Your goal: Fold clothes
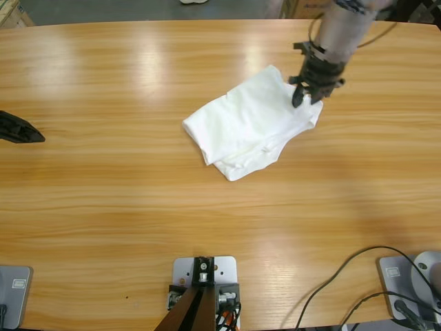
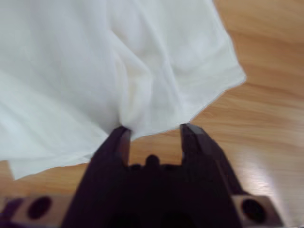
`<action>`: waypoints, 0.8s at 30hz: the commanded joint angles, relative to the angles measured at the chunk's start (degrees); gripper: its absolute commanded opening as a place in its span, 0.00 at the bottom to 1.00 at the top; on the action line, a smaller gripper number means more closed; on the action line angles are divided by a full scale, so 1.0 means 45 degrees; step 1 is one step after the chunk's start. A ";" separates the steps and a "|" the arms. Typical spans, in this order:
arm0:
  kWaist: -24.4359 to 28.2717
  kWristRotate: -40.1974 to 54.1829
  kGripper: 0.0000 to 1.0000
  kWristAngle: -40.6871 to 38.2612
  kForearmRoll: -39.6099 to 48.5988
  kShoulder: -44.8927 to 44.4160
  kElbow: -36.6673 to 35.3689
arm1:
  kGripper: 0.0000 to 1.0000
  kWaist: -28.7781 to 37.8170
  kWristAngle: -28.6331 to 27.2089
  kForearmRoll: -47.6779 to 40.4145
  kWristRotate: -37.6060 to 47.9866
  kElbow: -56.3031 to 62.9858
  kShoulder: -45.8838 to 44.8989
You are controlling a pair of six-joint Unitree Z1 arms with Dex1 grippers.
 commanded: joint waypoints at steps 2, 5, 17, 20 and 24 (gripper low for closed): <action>-0.0949 -0.0918 0.98 -0.0095 0.0641 -0.0662 -0.0691 | 1.00 -0.0372 -0.0970 -0.1986 0.0534 0.2660 -0.3275; -0.1008 -0.0996 0.98 -0.0041 0.0848 -0.1022 -0.0726 | 1.00 0.0069 -0.0681 -0.2552 0.0592 0.3058 -0.3846; -0.1109 -0.1035 0.98 -0.0017 0.0918 -0.1440 -0.0781 | 0.98 0.3073 0.0886 -0.3752 0.1428 0.3722 -0.2592; -0.1109 -0.1035 0.98 -0.0017 0.0902 -0.1459 -0.0765 | 0.98 0.3073 0.0905 -0.3541 0.1221 0.3503 -0.1975; -0.1109 -0.1015 0.98 -0.0017 0.0902 -0.1573 -0.0703 | 0.97 0.2722 0.0741 -0.3256 0.1362 0.3449 -0.2021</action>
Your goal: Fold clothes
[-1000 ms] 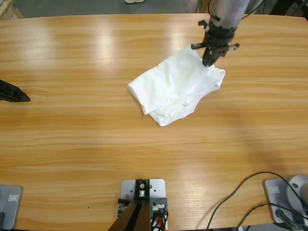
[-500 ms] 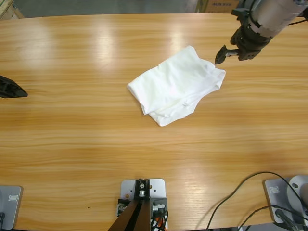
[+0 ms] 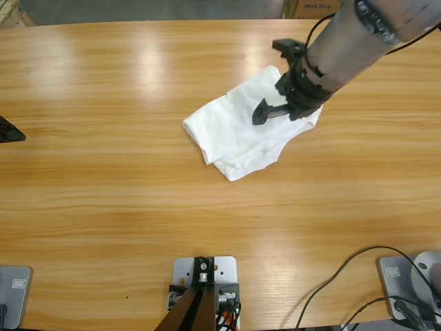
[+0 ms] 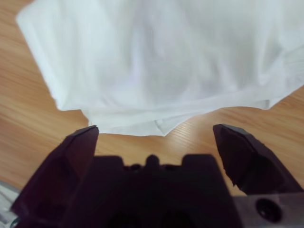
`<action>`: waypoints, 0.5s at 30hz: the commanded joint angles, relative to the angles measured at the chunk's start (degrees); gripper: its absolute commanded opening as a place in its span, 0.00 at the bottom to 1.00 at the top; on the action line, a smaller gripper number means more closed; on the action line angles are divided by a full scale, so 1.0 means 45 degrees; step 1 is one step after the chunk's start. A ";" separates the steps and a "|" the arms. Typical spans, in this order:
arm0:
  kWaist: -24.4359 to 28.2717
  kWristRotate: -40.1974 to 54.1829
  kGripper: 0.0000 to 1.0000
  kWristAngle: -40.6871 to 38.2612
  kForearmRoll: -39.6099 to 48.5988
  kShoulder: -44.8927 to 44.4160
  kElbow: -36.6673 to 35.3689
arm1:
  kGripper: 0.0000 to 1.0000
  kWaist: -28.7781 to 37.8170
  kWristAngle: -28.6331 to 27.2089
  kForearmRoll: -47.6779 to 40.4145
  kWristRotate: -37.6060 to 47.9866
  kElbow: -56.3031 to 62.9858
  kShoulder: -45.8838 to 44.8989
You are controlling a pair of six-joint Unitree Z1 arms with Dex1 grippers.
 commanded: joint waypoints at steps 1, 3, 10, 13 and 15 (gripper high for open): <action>-0.0097 -0.0115 0.98 0.0018 0.0157 -0.0480 0.0141 | 0.97 -0.0311 -0.0064 0.0259 0.0203 0.0075 0.0996; -0.0097 -0.0099 0.98 0.0104 0.0157 -0.0547 0.0192 | 0.97 -0.0432 -0.0009 0.0091 0.0218 0.0040 0.1168; -0.0077 -0.0095 0.98 0.0268 0.0176 -0.0597 0.0133 | 0.91 -0.1171 0.0549 -0.0194 0.0218 -0.0522 0.1906; -0.0077 -0.0095 0.98 0.0291 0.0176 -0.0629 0.0130 | 0.91 -0.1756 0.0526 -0.0241 0.0140 -0.0569 0.2086; -0.0077 -0.0095 0.98 0.0295 0.0180 -0.0609 0.0157 | 0.91 -0.2190 0.0483 -0.0241 0.0105 -0.0550 0.2086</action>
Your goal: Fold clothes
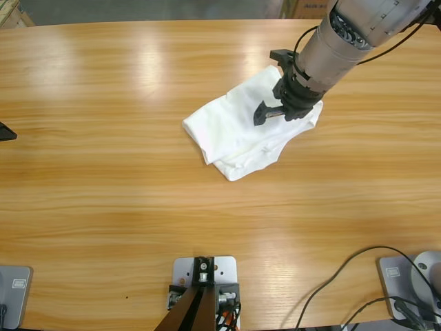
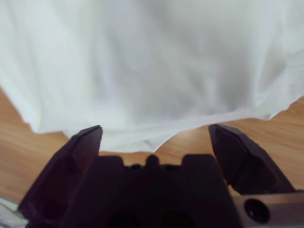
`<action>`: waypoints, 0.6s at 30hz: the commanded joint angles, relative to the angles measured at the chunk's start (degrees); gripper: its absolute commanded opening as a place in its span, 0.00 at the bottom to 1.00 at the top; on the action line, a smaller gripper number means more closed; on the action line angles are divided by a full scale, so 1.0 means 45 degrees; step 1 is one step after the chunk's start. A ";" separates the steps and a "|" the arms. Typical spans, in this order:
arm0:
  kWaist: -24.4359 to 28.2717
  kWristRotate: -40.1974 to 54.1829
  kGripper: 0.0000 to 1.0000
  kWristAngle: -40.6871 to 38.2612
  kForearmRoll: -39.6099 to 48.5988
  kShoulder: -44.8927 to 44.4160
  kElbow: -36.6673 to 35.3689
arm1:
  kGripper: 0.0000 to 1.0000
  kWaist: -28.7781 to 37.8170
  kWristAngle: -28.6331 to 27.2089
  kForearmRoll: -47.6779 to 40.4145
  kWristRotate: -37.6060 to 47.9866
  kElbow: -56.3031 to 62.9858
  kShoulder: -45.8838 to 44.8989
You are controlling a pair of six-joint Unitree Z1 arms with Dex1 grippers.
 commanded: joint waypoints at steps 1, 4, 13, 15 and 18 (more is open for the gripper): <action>-0.0077 -0.0095 0.98 0.0225 0.0177 -0.0168 0.0168 | 0.91 -0.1454 0.0178 -0.0225 -0.0007 -0.0181 0.0944; -0.0077 -0.0095 0.98 0.0257 0.0177 -0.0075 0.0141 | 0.91 -0.1556 0.0202 -0.0249 -0.0147 -0.0208 0.1096; -0.0061 -0.0095 0.98 0.0362 0.0192 -0.0106 0.0192 | 0.26 -0.1560 0.0905 -0.0780 -0.0343 -0.0247 0.2026; -0.0057 -0.0095 0.98 0.0362 0.0188 -0.0098 0.0192 | 0.00 -0.1560 0.0749 -0.0729 -0.0397 -0.0271 0.1940; -0.0057 -0.0095 0.98 0.0362 0.0177 -0.0082 0.0192 | 0.00 -0.1560 0.0010 -0.0483 -0.0421 -0.0302 0.1670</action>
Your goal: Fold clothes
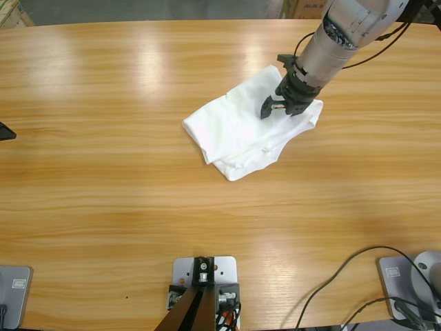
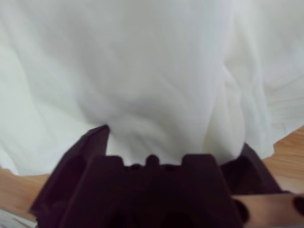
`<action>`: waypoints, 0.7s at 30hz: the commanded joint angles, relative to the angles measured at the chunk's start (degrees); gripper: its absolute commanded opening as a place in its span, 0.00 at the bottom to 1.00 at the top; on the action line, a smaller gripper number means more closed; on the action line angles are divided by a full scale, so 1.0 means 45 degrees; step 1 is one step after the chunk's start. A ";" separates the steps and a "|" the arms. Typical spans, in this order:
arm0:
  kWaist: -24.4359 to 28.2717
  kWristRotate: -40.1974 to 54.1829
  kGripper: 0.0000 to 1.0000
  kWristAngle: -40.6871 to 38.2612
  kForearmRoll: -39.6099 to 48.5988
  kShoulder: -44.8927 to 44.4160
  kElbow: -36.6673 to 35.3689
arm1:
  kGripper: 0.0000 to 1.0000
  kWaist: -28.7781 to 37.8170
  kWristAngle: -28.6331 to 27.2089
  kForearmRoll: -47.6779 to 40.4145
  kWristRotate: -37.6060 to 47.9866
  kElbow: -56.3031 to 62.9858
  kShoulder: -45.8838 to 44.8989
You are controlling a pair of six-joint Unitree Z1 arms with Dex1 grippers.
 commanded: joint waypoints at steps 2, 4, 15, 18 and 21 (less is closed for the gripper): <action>-0.0057 -0.0095 0.98 0.0163 0.0167 -0.0064 0.0192 | 0.00 -0.0217 -0.0898 0.0295 -0.0292 -0.0066 0.0187; -0.0057 -0.0095 0.98 0.0163 0.0167 -0.0041 0.0192 | 0.00 -0.0252 -0.1047 0.0381 -0.0444 -0.0078 -0.0024; -0.0057 -0.0095 0.98 0.0163 0.0175 -0.0025 0.0231 | 0.00 -0.0713 -0.1043 0.1815 -0.1210 -0.1043 -0.1422; -0.0057 -0.0115 0.98 0.0163 0.0182 -0.0092 0.0231 | 0.00 -0.0877 -0.1090 0.2178 -0.1307 -0.1191 -0.1043; -0.0069 -0.0115 0.98 0.0163 0.0206 -0.0170 0.0313 | 0.00 -0.1072 -0.1445 0.2404 -0.1327 -0.1195 -0.0477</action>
